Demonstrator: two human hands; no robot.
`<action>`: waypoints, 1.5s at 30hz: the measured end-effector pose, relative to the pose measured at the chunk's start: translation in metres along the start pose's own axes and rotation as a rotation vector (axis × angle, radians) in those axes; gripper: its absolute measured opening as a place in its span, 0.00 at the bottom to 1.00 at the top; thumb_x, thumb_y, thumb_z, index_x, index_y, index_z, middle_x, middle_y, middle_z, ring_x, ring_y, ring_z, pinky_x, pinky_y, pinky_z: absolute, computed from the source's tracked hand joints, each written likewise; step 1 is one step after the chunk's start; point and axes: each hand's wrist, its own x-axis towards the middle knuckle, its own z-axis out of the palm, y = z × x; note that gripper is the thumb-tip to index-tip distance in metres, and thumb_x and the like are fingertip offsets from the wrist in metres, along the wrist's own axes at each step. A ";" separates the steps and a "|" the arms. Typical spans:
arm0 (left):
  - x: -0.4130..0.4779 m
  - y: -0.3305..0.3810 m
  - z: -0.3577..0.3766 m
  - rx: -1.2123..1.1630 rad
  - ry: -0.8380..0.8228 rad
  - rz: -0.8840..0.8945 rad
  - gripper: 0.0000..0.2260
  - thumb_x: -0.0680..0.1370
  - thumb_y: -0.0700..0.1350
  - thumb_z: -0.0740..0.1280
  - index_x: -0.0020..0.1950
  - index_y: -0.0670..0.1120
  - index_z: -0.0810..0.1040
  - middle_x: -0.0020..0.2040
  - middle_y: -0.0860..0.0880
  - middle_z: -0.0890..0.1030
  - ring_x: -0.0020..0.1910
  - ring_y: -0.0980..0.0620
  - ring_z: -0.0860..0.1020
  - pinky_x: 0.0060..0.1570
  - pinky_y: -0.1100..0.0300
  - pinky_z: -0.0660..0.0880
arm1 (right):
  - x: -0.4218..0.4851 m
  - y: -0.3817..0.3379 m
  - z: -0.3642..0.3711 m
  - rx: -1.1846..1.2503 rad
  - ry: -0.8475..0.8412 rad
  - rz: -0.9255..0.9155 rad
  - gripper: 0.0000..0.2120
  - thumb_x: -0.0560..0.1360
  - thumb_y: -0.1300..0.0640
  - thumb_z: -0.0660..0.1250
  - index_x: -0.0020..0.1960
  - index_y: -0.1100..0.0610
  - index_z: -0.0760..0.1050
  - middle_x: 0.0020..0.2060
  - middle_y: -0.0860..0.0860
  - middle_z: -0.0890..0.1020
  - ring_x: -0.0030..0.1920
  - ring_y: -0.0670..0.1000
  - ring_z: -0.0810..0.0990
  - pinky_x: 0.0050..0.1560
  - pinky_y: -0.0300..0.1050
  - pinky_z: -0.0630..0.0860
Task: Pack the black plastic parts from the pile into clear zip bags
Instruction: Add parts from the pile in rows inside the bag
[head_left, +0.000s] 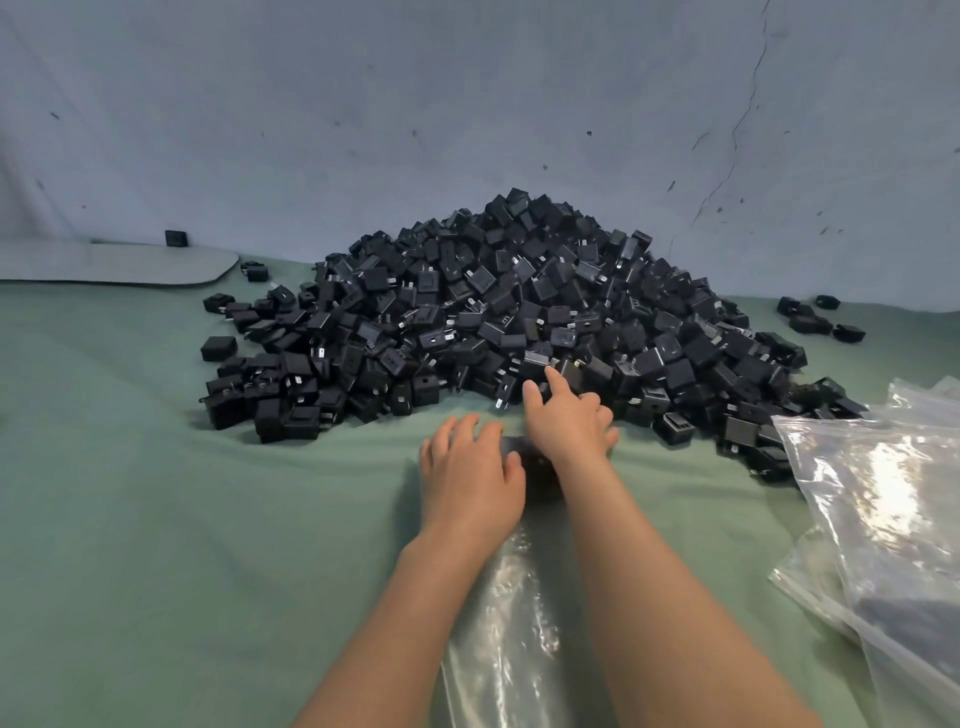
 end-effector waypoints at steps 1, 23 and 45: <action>0.001 -0.001 0.000 -0.027 0.013 0.000 0.19 0.81 0.50 0.56 0.71 0.49 0.66 0.74 0.49 0.62 0.75 0.49 0.55 0.73 0.54 0.51 | 0.002 -0.002 0.002 0.009 0.014 0.005 0.25 0.80 0.39 0.49 0.75 0.41 0.56 0.71 0.60 0.64 0.70 0.61 0.60 0.69 0.58 0.55; -0.079 0.015 -0.053 -1.162 -0.188 -0.332 0.09 0.77 0.47 0.66 0.47 0.42 0.77 0.43 0.45 0.82 0.40 0.51 0.80 0.43 0.60 0.78 | -0.178 0.035 -0.058 0.114 -0.295 -0.521 0.16 0.78 0.61 0.58 0.56 0.48 0.80 0.51 0.49 0.74 0.54 0.50 0.73 0.51 0.39 0.67; -0.136 0.014 -0.067 -0.642 -0.220 0.099 0.14 0.78 0.61 0.57 0.55 0.55 0.73 0.53 0.57 0.79 0.51 0.61 0.77 0.47 0.73 0.70 | -0.243 0.090 -0.076 0.542 -0.083 -0.486 0.18 0.78 0.61 0.64 0.54 0.38 0.77 0.58 0.44 0.74 0.61 0.40 0.72 0.60 0.34 0.68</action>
